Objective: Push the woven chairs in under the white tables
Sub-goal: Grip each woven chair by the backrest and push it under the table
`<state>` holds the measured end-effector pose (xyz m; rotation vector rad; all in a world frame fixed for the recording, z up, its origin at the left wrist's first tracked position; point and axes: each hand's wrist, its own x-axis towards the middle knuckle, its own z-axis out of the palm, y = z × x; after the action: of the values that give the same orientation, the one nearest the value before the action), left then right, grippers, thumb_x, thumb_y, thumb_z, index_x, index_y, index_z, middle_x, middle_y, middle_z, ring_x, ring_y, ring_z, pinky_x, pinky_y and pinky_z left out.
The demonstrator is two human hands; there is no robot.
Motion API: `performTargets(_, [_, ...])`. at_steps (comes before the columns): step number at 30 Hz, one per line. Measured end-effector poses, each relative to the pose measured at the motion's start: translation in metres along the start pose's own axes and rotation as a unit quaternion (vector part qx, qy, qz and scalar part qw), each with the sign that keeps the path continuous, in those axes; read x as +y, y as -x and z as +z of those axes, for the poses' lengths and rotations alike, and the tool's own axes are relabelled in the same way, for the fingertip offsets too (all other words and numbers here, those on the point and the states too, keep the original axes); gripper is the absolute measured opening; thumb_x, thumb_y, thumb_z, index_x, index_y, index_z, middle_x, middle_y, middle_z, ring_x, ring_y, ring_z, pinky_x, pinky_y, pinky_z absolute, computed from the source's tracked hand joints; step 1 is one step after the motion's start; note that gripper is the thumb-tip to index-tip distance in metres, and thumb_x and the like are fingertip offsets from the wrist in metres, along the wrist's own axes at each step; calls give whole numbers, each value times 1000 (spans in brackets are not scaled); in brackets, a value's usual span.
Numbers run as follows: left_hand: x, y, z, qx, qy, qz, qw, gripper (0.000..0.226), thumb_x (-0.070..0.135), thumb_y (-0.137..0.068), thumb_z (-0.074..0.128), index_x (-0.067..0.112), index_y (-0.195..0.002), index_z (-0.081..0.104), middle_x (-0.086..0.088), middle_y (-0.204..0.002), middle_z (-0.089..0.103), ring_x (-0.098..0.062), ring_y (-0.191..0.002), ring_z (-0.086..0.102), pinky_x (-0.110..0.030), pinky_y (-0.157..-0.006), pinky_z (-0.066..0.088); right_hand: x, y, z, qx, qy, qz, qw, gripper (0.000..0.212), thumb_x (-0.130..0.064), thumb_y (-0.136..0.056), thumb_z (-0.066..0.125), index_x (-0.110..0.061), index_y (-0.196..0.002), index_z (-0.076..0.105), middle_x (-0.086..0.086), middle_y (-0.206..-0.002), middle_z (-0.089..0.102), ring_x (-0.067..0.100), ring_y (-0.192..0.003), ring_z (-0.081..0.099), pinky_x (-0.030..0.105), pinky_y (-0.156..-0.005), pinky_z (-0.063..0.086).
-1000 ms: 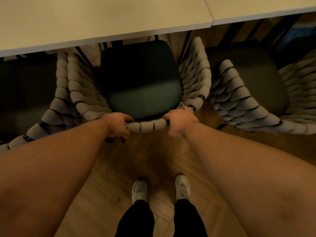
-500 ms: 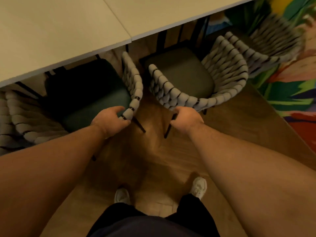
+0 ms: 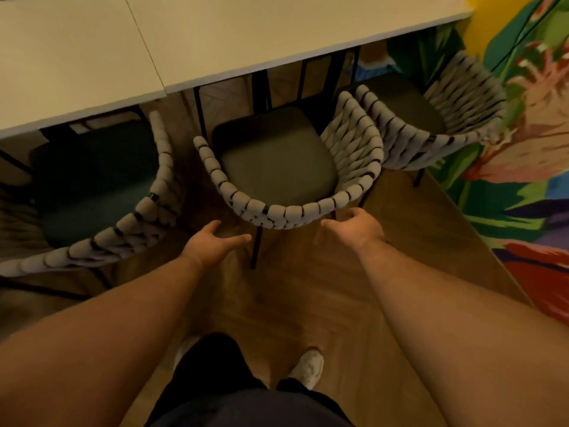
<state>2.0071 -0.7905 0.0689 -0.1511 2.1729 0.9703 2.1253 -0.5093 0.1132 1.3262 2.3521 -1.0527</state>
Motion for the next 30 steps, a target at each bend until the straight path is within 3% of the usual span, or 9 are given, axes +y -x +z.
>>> performTargets(5, [18,-11,46,15,102,-54,993,122,66,-72,88,26,-169,25,-10,-170,34,-36,-153,37,-50,-119,40,21,-56,-26,-3,-44,66,997,94,-66,-89,76,-18,-162,41,13,-161,50,39,-143,51,45,-108,49])
performTargets(10, [44,-43,74,8,208,-85,974,131,65,-69,91,24,-170,18,-10,-174,27,-37,-157,29,-51,-121,35,18,-111,-29,-37,-78,118,989,99,-67,-88,77,-13,-162,39,16,-157,53,41,-135,56,44,-98,50])
performTargets(14, [65,-65,99,-15,246,-80,966,114,61,-75,89,22,-165,31,-6,-167,40,-30,-149,41,-43,-108,40,10,-150,-23,-49,-149,153,976,99,-64,-81,84,-11,-155,46,17,-142,62,40,-120,63,48,-97,55])
performTargets(17, [73,-73,120,-15,282,-112,953,106,59,-78,88,20,-162,36,-7,-162,46,-29,-143,46,-41,-105,40,10,-174,-17,-74,-207,205,954,102,-59,-81,87,-14,-160,40,17,-146,58,42,-126,59,57,-101,56])
performTargets(19, [78,-78,134,-6,319,-161,934,110,67,-75,86,18,-161,39,-11,-161,47,-37,-145,46,-47,-110,43,13,-187,-14,-97,-248,247,932,100,-56,-83,87,-18,-161,38,15,-153,53,42,-135,53,61,-102,54])
performTargets(22, [87,-91,153,27,401,-203,893,103,74,-72,82,12,-150,56,-14,-154,57,-33,-116,67,-42,-89,56,18,-213,-10,-108,-294,274,909,99,-53,-84,88,-23,-163,37,10,-159,48,39,-142,47,64,-105,52])
performTargets(25, [100,-108,174,39,508,-251,823,100,71,-80,80,22,-159,45,-9,-166,43,-39,-149,44,-55,-116,43,23,-240,-4,-121,-362,295,876,91,-45,-84,90,-27,-159,41,8,-151,52,39,-141,48,69,-106,49])
performTargets(27, [107,-118,186,72,536,-259,800,77,56,-83,86,25,-147,57,-8,-151,59,-36,-137,55,-50,-96,52,27,-254,-1,-133,-399,312,852,80,-38,-88,88,-26,-155,46,10,-146,55,41,-137,51,69,-107,49])
performTargets(30, [115,-131,200,90,616,-258,739,34,26,-95,80,17,-124,67,-13,-111,78,-35,-94,76,-44,-62,61,36,-272,4,-155,-465,317,812,55,-20,-95,80,-19,-144,56,16,-136,64,41,-122,63,67,-108,50])
